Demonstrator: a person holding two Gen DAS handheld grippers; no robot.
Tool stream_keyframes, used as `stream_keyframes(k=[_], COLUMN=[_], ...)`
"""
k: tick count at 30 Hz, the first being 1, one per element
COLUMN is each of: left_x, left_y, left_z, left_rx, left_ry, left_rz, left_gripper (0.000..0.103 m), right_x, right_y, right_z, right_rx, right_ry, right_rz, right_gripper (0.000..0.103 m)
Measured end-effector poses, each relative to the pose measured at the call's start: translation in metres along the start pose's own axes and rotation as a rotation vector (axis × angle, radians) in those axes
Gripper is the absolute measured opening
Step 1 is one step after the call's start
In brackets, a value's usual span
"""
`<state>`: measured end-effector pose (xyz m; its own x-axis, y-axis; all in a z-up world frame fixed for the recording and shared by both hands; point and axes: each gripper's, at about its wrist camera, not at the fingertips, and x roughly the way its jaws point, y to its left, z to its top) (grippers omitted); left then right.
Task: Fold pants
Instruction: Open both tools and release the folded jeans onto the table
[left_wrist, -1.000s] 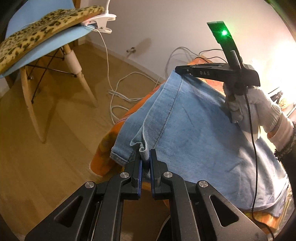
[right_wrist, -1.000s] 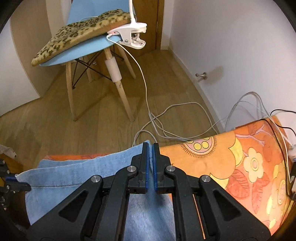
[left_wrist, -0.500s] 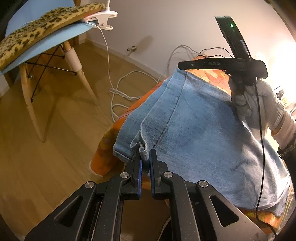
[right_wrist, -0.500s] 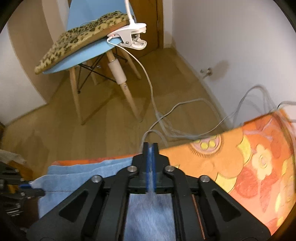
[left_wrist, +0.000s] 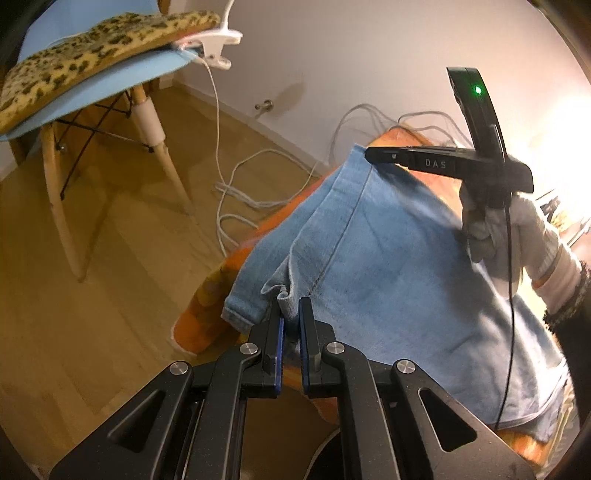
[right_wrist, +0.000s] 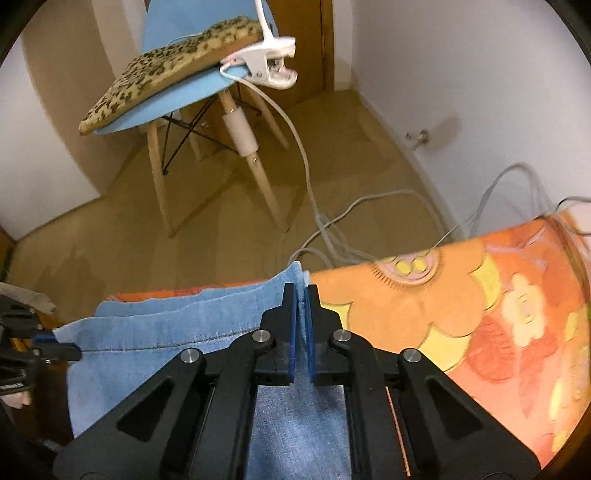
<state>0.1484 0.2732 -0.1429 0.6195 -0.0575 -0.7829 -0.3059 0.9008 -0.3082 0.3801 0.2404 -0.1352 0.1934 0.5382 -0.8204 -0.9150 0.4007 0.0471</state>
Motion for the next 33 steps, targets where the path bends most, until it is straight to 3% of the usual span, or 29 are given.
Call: stream_keyframes(k=[7, 13, 16, 20, 22, 24, 33], left_x=[-0.003, 0.017, 0.015, 0.01, 0.003, -0.005, -0.057], left_y=[0.001, 0.008, 0.006, 0.006, 0.004, 0.002, -0.033], left_z=[0.006, -0.005, -0.003, -0.002, -0.001, 0.0, 0.013], left_rx=[0.017, -0.013, 0.002, 0.023, 0.038, 0.049, 0.147], left_ry=[-0.026, 0.015, 0.01, 0.016, 0.005, -0.005, -0.064], left_rz=[0.018, 0.029, 0.043, 0.062, 0.074, 0.079, 0.011], left_gripper=[0.006, 0.006, 0.01, 0.019, 0.02, 0.02, 0.02], right_x=[-0.016, 0.013, 0.009, -0.044, -0.069, -0.104, -0.241], right_y=[-0.002, 0.005, 0.001, -0.01, -0.013, -0.016, -0.022], right_z=[0.02, 0.012, 0.008, 0.004, 0.001, -0.008, -0.07], right_rx=[0.019, -0.005, 0.036, 0.137, 0.172, 0.21, 0.339], right_ry=[-0.06, -0.004, 0.004, -0.079, -0.104, -0.13, -0.184], right_rz=[-0.029, -0.058, -0.05, -0.054, -0.049, -0.061, -0.165], right_gripper=[0.003, 0.004, 0.004, 0.016, 0.031, 0.04, 0.049])
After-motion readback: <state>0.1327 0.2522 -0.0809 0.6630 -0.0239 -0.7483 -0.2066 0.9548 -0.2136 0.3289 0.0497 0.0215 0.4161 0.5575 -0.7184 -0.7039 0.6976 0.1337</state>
